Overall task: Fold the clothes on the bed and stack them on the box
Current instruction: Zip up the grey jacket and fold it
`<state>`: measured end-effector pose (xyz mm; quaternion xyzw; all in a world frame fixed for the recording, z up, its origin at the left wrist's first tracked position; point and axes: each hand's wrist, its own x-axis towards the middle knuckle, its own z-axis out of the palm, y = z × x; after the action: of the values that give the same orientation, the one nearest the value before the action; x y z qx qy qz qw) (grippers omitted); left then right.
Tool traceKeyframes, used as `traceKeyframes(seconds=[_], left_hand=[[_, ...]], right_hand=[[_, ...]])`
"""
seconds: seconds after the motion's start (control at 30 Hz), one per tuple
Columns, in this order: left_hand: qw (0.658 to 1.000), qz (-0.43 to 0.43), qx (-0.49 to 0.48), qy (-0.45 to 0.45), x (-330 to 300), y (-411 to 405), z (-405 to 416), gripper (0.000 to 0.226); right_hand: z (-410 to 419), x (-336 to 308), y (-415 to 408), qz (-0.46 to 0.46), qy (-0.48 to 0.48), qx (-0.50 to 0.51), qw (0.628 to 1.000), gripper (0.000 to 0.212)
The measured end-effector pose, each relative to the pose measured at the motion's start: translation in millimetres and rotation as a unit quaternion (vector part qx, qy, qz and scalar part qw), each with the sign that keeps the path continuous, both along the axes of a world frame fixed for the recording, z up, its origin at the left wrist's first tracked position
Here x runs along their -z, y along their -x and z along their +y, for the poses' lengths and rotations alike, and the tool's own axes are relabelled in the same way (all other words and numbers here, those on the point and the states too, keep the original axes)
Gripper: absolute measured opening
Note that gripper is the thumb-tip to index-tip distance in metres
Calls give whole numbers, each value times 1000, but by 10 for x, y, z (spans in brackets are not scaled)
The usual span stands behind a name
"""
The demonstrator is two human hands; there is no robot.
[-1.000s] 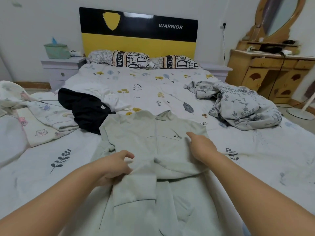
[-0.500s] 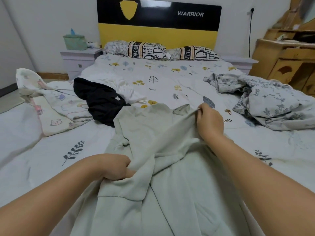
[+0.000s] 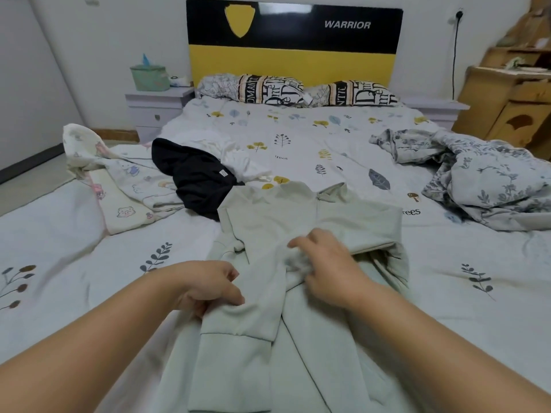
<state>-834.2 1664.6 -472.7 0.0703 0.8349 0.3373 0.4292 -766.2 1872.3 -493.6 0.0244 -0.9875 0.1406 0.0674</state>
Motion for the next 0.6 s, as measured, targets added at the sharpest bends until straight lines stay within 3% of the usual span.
traceKeyframes(seconds=[0.1, 0.23, 0.33, 0.47, 0.53, 0.6], left_hand=[[1000, 15, -19, -6, 2, -35, -7, 23], [998, 59, -12, -3, -24, -90, -15, 21], [992, 125, 3, 19, -36, -105, -20, 24], [961, 226, 116, 112, -63, -167, 5, 21], [933, 306, 139, 131, -64, -182, 88, 17], [919, 362, 116, 106, -44, -176, 193, 21]], right_hand=[[-305, 67, -302, -6, -32, -119, 992, 57], [-560, 129, -472, 112, -81, -154, 978, 14], [-713, 14, -605, 109, -51, -119, 986, 25], [-876, -180, -864, -111, -73, -181, 974, 45], [-809, -262, -876, -171, 37, -130, 976, 43], [-631, -354, -785, -82, 131, 1, 988, 38]])
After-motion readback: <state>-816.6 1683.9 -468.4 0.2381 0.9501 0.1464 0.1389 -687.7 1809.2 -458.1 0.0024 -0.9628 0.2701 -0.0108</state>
